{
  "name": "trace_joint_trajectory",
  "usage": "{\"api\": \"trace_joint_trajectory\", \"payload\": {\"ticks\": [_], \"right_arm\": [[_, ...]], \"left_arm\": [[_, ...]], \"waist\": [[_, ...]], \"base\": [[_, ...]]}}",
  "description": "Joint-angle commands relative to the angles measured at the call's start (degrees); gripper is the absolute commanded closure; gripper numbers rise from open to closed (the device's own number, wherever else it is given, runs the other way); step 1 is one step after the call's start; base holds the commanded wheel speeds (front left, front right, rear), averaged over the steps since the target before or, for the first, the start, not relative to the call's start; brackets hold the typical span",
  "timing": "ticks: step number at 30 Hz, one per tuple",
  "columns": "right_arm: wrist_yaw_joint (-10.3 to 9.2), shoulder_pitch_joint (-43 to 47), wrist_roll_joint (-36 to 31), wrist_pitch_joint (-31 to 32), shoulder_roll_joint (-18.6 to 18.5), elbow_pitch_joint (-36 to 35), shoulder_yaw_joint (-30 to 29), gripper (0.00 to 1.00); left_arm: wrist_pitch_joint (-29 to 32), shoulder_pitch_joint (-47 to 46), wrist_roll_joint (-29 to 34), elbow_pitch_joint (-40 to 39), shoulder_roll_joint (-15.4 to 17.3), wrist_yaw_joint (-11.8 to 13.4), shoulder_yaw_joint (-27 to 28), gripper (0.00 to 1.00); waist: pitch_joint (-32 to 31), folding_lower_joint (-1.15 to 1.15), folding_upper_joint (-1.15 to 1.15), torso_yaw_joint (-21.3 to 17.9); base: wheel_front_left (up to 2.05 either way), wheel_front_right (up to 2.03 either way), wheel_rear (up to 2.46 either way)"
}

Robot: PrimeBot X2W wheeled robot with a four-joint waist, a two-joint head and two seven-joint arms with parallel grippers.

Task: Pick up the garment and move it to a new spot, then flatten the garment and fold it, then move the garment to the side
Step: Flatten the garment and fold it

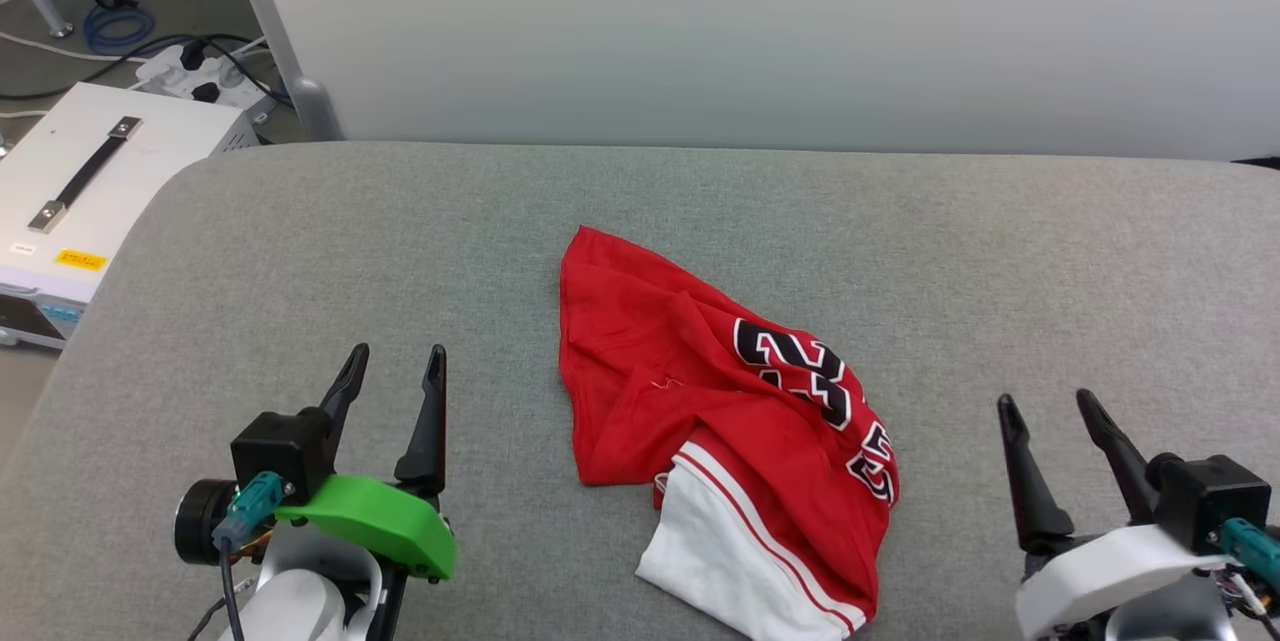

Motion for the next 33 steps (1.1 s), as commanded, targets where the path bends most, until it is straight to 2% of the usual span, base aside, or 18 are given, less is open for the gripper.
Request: {"api": "trace_joint_trajectory", "payload": {"ticks": [1, 6, 10, 13, 18, 24, 29, 33], "right_arm": [[-0.04, 0.15, -0.37, 1.56, -0.12, 0.64, -1.26, 0.00], [-0.04, -2.87, -0.56, 8.93, -0.55, 4.19, -4.62, 0.00], [-0.04, -6.99, 0.84, 14.66, -2.45, 6.60, -3.62, 0.00], [-0.04, -11.40, 2.75, 18.48, -4.95, 7.40, 0.43, 0.00], [-0.04, -19.21, 7.00, 25.14, -9.17, 8.88, 11.02, 0.00], [-0.04, -28.00, 11.61, 33.58, -13.93, 14.61, 22.57, 0.00], [-0.04, -32.22, 12.86, 35.64, -16.16, 20.06, 27.08, 0.00], [-0.04, -33.67, 13.67, 36.80, -16.73, 23.98, 28.44, 0.00]], "left_arm": [[-0.32, 0.06, 0.71, 0.00, -0.28, -0.09, -0.03, 0.00], [-0.32, -1.81, 1.01, -0.53, -1.15, -0.54, 0.24, 0.00], [-0.32, -2.89, 1.52, -0.78, -2.58, -1.17, 0.82, 0.00], [-0.32, -3.64, 2.19, -0.55, -3.87, -2.01, 1.44, 0.00], [-0.32, -4.79, 3.59, 0.20, -6.09, -3.63, 2.47, 0.00], [-0.32, -6.11, 5.67, 1.24, -9.05, -6.17, 4.13, 0.00], [-0.32, -5.79, 7.37, 1.86, -10.97, -7.65, 5.95, 0.00], [-0.33, -5.43, 8.55, 2.46, -12.04, -8.80, 7.38, 0.00]], "waist": [[0.66, 0.00, 0.00, 0.28], [2.96, 0.00, 0.00, 1.83], [4.97, 0.00, 0.00, 3.56], [6.40, 0.00, 0.00, 5.08], [8.03, 0.00, 0.00, 7.83], [9.68, 0.00, 0.00, 11.74], [10.76, 0.00, 0.00, 13.37], [11.13, 0.00, 0.00, 13.69]], "base": [[0.00, 0.00, 0.00], [0.00, 0.00, 0.00], [0.00, 0.00, 0.00], [0.00, 0.00, 0.00], [0.00, 0.00, 0.00], [0.00, 0.00, 0.00], [0.00, 0.00, 0.00], [0.00, 0.00, 0.00]]}}
